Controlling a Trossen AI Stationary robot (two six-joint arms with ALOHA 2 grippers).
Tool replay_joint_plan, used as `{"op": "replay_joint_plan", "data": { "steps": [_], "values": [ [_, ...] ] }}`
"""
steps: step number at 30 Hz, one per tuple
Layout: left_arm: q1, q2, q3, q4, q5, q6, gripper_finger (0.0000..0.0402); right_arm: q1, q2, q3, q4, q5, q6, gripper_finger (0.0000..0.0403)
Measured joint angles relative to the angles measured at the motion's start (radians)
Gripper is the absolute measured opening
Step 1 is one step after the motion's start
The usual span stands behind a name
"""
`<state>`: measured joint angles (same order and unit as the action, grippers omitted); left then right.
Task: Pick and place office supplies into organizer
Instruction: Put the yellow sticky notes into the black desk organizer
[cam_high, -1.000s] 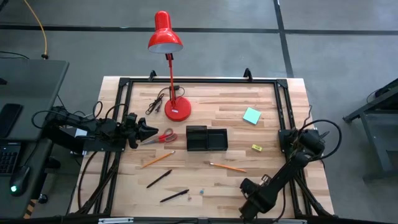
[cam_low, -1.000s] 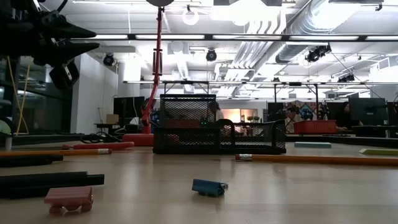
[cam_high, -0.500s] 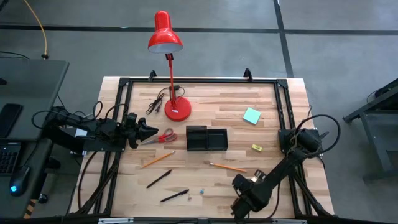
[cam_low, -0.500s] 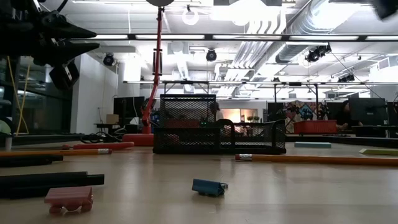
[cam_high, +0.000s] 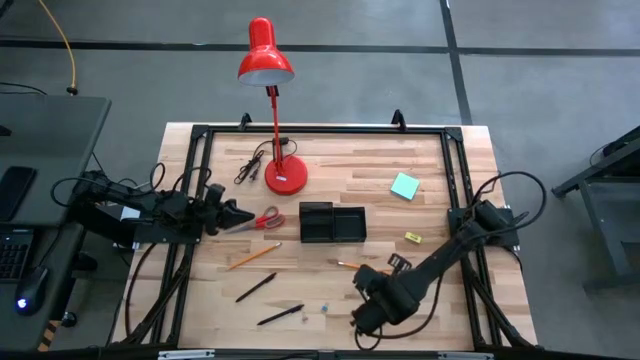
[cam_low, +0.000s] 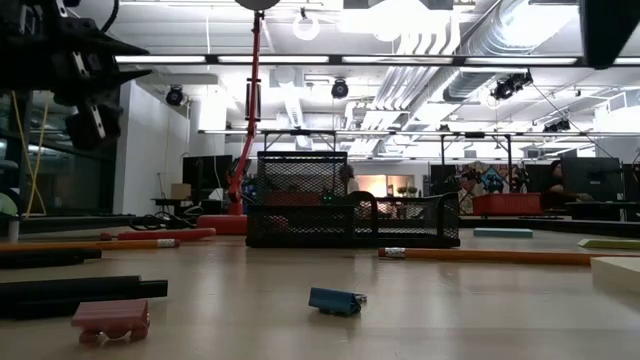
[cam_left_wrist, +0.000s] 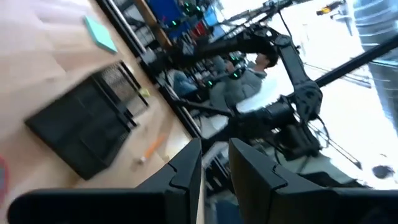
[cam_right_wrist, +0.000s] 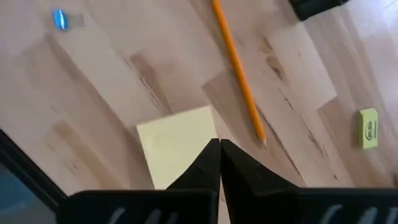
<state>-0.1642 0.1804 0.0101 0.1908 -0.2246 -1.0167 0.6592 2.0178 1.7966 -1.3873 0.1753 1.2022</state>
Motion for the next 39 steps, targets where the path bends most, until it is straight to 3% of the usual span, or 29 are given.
{"op": "replay_joint_plan", "data": {
  "steps": [4, 10, 14, 21, 24, 39],
  "values": [
    [0.000, 0.000, 0.000, -0.006, 0.026, -0.001, 0.0074, 0.001, -0.001, -0.025, 0.053, -0.082, -0.081, 0.0000],
    [0.000, 0.001, 0.000, -0.057, 0.021, 0.024, 0.0074, 0.022, -0.001, -0.032, 0.145, -0.118, -0.106, 0.0023],
    [0.000, 0.001, 0.000, -0.095, 0.019, 0.024, 0.0074, 0.022, 0.001, -0.032, 0.149, -0.124, -0.129, 0.0089],
    [0.000, 0.001, 0.000, -0.120, 0.020, 0.024, 0.0074, 0.032, 0.080, -0.032, 0.159, -0.184, -0.173, 0.0247],
    [0.000, 0.001, 0.000, -0.126, 0.020, 0.023, 0.0074, 0.043, 0.106, -0.033, 0.180, -0.179, -0.182, 0.0285],
    [0.000, 0.001, 0.000, -0.143, 0.023, 0.013, 0.0074, 0.085, 0.193, -0.024, 0.239, -0.202, -0.201, 0.0276]
  ]
}}
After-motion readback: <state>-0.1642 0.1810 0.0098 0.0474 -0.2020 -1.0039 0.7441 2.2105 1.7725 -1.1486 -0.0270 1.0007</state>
